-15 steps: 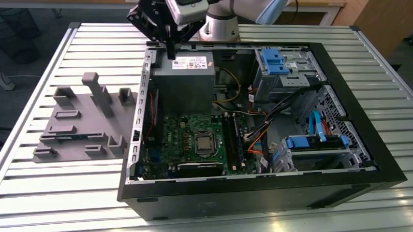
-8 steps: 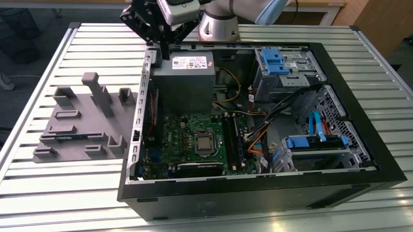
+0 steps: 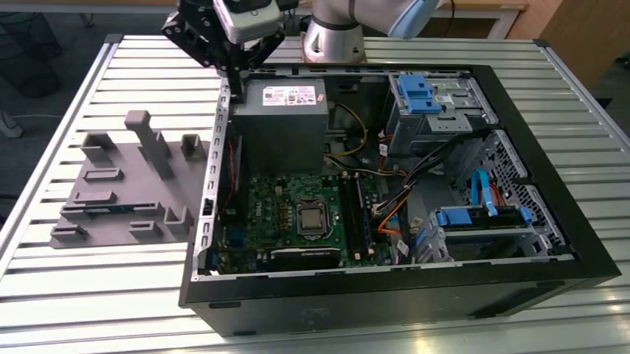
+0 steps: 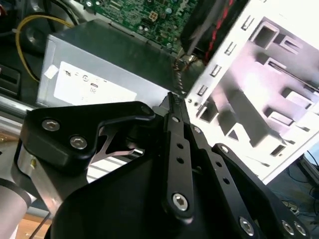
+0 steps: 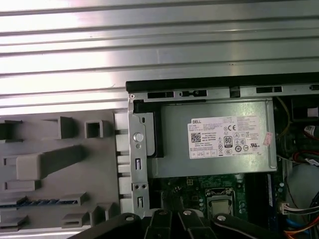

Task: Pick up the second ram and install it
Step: 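Reach for the second ram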

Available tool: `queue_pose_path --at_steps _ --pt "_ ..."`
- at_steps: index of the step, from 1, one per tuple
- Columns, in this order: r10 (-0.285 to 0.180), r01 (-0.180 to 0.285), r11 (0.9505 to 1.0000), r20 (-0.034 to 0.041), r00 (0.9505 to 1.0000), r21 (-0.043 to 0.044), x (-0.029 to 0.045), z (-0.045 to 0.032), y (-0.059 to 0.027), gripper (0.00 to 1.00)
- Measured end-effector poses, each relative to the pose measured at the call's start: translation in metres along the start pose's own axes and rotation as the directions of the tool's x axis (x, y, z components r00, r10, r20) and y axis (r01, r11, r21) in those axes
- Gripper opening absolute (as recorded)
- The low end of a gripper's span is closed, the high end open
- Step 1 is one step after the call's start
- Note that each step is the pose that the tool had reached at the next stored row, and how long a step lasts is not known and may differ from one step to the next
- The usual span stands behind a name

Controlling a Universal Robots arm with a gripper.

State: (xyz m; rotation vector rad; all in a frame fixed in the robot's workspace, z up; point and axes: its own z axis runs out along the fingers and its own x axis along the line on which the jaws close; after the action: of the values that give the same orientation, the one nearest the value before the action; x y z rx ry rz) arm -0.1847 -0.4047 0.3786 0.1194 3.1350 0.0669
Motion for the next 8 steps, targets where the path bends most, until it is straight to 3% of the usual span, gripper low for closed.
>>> queue_pose_path --at_steps 8 --pt "0.000 0.000 1.0000 -0.0001 1.0000 0.0001 0.0326 0.0006 -0.0029 0.11"
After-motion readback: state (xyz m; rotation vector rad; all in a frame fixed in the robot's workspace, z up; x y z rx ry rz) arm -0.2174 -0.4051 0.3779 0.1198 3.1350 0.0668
